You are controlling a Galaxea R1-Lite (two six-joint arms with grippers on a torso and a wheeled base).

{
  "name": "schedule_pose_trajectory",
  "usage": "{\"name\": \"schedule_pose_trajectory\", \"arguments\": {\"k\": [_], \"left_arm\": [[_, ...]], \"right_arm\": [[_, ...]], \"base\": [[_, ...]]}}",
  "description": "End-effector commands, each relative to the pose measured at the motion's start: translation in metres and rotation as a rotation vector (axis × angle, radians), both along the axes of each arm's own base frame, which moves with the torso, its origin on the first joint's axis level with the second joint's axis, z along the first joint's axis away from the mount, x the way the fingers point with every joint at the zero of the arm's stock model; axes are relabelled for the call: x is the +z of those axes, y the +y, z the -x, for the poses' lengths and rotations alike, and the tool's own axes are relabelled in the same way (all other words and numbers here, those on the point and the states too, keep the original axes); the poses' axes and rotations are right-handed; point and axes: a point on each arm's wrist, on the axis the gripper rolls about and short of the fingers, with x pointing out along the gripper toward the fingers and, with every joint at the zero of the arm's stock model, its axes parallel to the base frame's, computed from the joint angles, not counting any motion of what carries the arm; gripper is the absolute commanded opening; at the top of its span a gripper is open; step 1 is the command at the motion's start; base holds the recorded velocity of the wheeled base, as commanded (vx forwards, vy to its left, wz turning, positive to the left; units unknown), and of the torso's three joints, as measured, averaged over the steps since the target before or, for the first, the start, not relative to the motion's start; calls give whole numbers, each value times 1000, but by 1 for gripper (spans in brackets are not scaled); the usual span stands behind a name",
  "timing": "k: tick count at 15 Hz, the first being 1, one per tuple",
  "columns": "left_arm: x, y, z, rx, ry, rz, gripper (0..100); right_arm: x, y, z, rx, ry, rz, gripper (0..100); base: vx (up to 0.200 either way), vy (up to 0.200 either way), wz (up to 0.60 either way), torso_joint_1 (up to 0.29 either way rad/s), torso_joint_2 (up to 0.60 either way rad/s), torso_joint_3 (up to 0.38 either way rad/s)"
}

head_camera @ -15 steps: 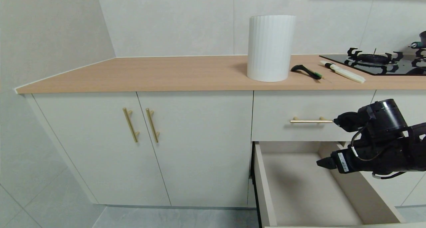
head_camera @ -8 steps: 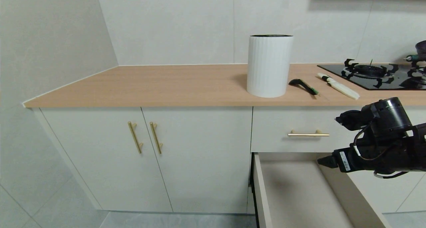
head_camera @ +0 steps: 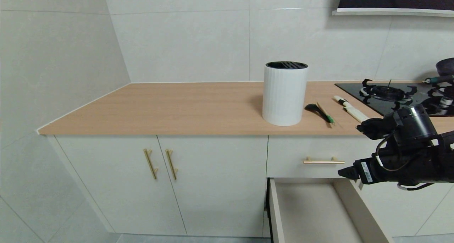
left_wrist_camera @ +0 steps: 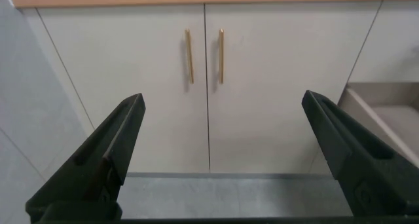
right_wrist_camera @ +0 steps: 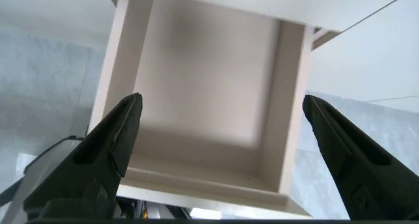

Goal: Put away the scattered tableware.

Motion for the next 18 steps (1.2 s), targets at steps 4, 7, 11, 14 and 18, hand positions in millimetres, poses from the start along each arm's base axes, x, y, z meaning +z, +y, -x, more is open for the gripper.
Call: {"name": "schedule_pose_trajectory", "arguments": {"k": [4,7,11,14,18], "left_arm": [[0,0,0,1,0,0,100],[0,0,0,1,0,0,100],[0,0,0,1,0,0,100],[0,0,0,1,0,0,100],[0,0,0,1,0,0,100]], "right_arm": [[13,4,-15,2,-140,-34,100],[40,9,-68,-39,-267,-71,100],[46,18,-114,-249,-189,-202,100],[33,23,-131,-305,-207,-153,100],[20,26,-144,-317,-192,-146,100]], "base": [[0,0,0,112,-260,-152],[0,0,0,9,-20,-11],[0,0,0,0,0,0],[0,0,0,0,0,0],[0,0,0,0,0,0]]}}
